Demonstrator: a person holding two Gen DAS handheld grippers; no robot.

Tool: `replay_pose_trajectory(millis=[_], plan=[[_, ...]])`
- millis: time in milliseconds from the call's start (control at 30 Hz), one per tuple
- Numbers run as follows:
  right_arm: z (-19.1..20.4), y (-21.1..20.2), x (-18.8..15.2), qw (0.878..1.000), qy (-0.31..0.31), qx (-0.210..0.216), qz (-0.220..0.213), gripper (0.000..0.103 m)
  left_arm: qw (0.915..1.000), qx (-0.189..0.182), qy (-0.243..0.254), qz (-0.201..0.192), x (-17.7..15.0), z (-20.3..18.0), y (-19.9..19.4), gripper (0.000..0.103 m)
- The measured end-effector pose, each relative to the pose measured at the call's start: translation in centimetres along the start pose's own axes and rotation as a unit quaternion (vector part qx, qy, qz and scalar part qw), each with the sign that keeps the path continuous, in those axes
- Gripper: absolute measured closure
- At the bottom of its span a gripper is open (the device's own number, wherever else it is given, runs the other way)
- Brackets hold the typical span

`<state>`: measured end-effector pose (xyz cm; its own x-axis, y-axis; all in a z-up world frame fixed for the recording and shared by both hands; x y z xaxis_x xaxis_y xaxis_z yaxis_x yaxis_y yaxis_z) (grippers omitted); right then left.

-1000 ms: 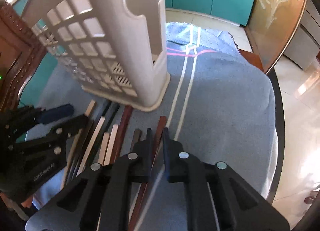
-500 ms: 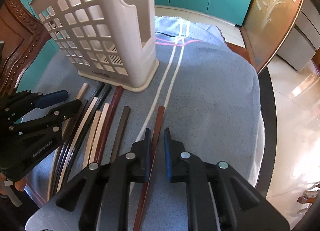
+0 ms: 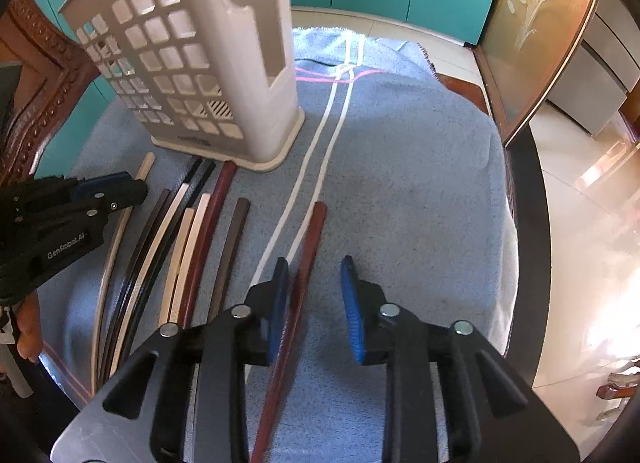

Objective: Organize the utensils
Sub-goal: 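Grasp a dark red chopstick with the right gripper while the left grasps a light wooden one, then lift both held chopsticks and insert them into the white caddy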

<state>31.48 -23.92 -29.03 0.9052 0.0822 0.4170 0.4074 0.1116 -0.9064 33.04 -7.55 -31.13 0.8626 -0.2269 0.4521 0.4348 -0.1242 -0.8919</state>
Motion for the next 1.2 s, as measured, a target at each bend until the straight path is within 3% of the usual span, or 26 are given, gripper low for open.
replay_pose_trajectory(millis=[100,133,167,200,233,300,333,467,667,867,1000,1133,1200], plan=[[0.7,0.3,-0.2,1.000,-0.019,-0.018,-0.010,0.073,0.9998,0.014,0.017,-0.001,0.4,-1.5,0.7,0.062],[1.0,0.4,-0.2,1.000,-0.022,-0.018,-0.013,0.073,0.9993,0.030,0.023,-0.004,0.5,-1.7,1.0,0.052],[1.2,0.4,-0.3,0.999,-0.025,-0.017,-0.016,0.075,0.9988,0.040,0.025,-0.009,0.6,-1.8,1.1,0.050],[1.5,0.3,-0.3,0.999,-0.030,-0.012,-0.018,0.087,0.9989,0.039,0.022,-0.014,0.9,-2.0,1.6,0.051],[1.6,0.2,-0.3,0.999,-0.031,-0.005,-0.019,0.094,0.9995,0.024,0.015,-0.014,1.1,-2.2,1.9,0.060],[2.0,0.0,-0.4,0.999,-0.021,0.031,-0.016,0.096,0.9995,0.024,0.013,-0.016,1.6,-2.4,2.3,0.077],[2.2,-0.2,-0.4,0.999,-0.016,0.043,-0.016,0.097,0.9994,0.025,0.015,-0.017,1.7,-2.5,2.4,0.094],[2.3,-3.8,0.6,0.997,-0.023,0.047,-0.062,0.097,0.9990,0.018,0.008,-0.041,1.8,-2.8,1.3,0.096],[1.9,-13.6,1.8,0.985,-0.029,0.069,-0.153,0.097,0.9891,-0.003,0.022,-0.146,2.9,-3.5,-7.2,0.096],[1.5,-22.1,1.6,0.968,-0.022,0.120,-0.220,0.096,0.9649,-0.020,0.032,-0.260,3.9,-3.6,-17.9,0.096],[1.9,-27.1,4.7,0.950,-0.003,0.153,-0.274,0.096,0.9450,-0.022,0.015,-0.326,6.4,-0.2,-26.0,0.096],[2.1,-32.0,9.2,0.919,0.034,0.197,-0.340,0.096,0.9216,-0.032,-0.039,-0.385,9.8,2.1,-31.1,0.096],[1.4,-33.8,12.1,0.899,0.067,0.205,-0.381,0.096,0.9034,-0.031,-0.085,-0.419,12.0,3.8,-32.3,0.096]])
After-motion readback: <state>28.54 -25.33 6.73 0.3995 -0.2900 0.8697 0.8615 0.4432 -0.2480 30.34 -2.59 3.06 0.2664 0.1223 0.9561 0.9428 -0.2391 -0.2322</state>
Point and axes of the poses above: each gripper's, at about its wrist camera, not at the fingertips, and y roughly the way its jaws point, z to its left, x to its top, the point moved 10 cm from there along y, roughly the way its jaws point, and after that the axes turned 6 degrees about y, right-handed, at the moved point
